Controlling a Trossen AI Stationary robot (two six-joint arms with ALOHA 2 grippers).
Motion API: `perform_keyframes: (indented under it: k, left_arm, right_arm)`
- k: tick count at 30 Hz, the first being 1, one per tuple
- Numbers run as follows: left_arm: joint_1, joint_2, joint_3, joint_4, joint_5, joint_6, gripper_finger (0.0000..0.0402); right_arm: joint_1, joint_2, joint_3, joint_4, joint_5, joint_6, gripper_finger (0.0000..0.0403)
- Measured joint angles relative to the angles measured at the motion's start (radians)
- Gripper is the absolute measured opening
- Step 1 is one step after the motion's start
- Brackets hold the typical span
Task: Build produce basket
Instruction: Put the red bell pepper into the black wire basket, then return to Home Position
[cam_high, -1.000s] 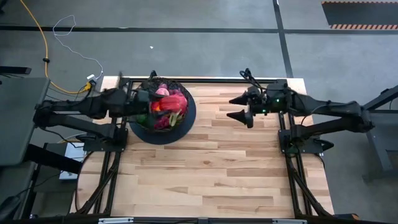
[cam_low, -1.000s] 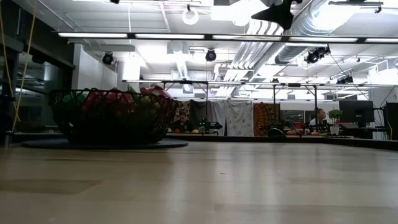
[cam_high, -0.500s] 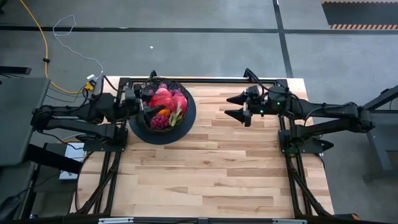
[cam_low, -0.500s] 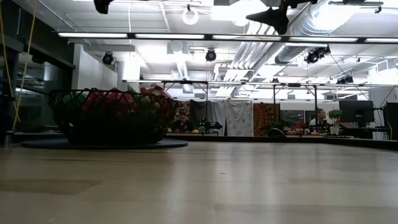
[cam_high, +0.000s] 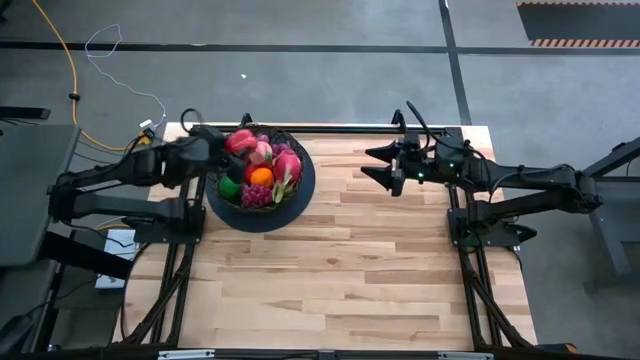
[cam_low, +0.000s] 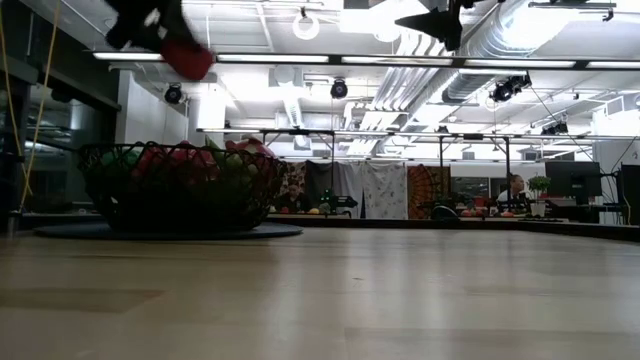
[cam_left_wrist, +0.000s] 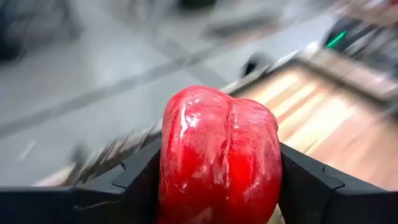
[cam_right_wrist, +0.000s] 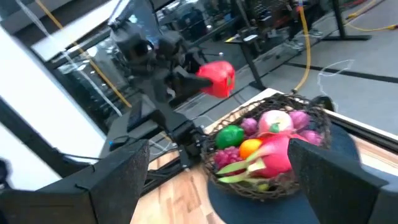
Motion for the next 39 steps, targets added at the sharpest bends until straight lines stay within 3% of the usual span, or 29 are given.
perform_keyframes:
  k: [6, 9, 16, 22, 27, 34, 39]
  left_arm:
    - [0.189, 0.124, 0.011, -0.381, 0.119, -0.127, 0.0239]
    - [0.26, 0.202, 0.011, -0.442, 0.14, -0.085, 0.0239]
    - [0.366, 0.32, 0.011, -0.37, 0.249, 0.07, 0.0246]
    - [0.411, 0.353, 0.011, -0.356, 0.31, 0.101, 0.03]
    - [0.42, 0.354, 0.037, -0.355, 0.332, 0.109, 0.0342]
    - [0.42, 0.344, 0.215, -0.339, 0.407, 0.149, 0.035]
    - [0.388, 0.223, 0.267, -0.097, 0.578, 0.161, 0.035]
  right_arm:
    - [0.0, 0.0, 0.0, -0.025, 0.029, 0.0, 0.0369]
    - [0.0, 0.0, 0.0, -0.029, 0.03, 0.0, 0.0369]
    - [0.0, 0.0, 0.0, -0.037, 0.03, 0.0, 0.0369]
    - [0.0, 0.0, 0.0, -0.04, 0.029, 0.0, 0.0369]
    - [0.0, 0.0, 0.0, -0.04, 0.03, 0.0, 0.0369]
    - [0.0, 0.0, 0.0, -0.04, 0.029, 0.007, 0.0369]
    - [0.0, 0.0, 0.0, -0.039, 0.024, 0.004, 0.0369]
